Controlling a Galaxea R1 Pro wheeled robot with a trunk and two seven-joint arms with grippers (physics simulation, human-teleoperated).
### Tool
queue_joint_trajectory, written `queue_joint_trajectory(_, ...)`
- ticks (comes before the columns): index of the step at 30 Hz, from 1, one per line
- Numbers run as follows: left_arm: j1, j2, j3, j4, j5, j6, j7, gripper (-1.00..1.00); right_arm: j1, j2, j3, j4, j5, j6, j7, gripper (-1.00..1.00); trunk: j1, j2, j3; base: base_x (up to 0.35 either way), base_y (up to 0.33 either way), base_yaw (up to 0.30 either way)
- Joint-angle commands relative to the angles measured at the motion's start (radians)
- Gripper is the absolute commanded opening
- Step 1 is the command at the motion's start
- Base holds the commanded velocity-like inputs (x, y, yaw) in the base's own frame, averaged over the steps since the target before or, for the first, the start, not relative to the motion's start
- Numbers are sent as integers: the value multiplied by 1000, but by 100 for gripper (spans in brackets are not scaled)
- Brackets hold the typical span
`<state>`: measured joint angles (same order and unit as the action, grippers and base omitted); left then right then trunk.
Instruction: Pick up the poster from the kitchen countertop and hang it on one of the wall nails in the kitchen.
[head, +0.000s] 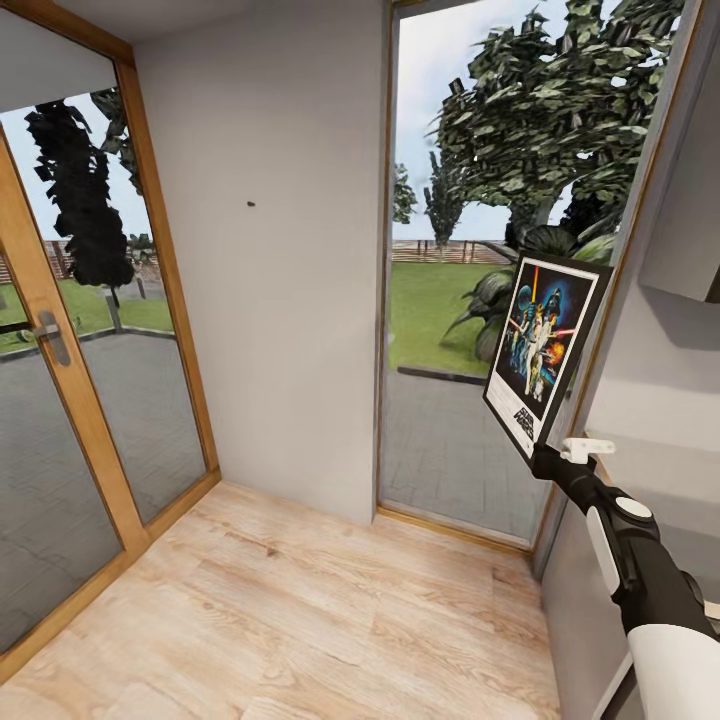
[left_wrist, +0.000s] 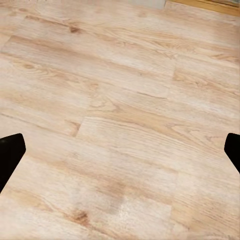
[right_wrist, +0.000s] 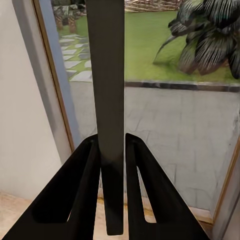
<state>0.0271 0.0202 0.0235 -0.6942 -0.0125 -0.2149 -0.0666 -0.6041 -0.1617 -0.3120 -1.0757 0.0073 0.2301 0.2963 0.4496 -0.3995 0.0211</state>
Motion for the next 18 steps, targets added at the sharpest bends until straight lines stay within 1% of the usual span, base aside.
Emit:
queue_joint_trajectory(1, 0, 0, 3, -1, -1, -1, -5, 100, 0, 0, -3, -1, -1, 6, 7, -100, 0, -1, 0, 0, 0, 0)
queue_joint_trajectory(18, 0, 1, 3, -1, -1, -3, -5, 100, 0, 1, -2, -3, -1, 6, 7, -100, 0, -1, 0, 0, 3, 0)
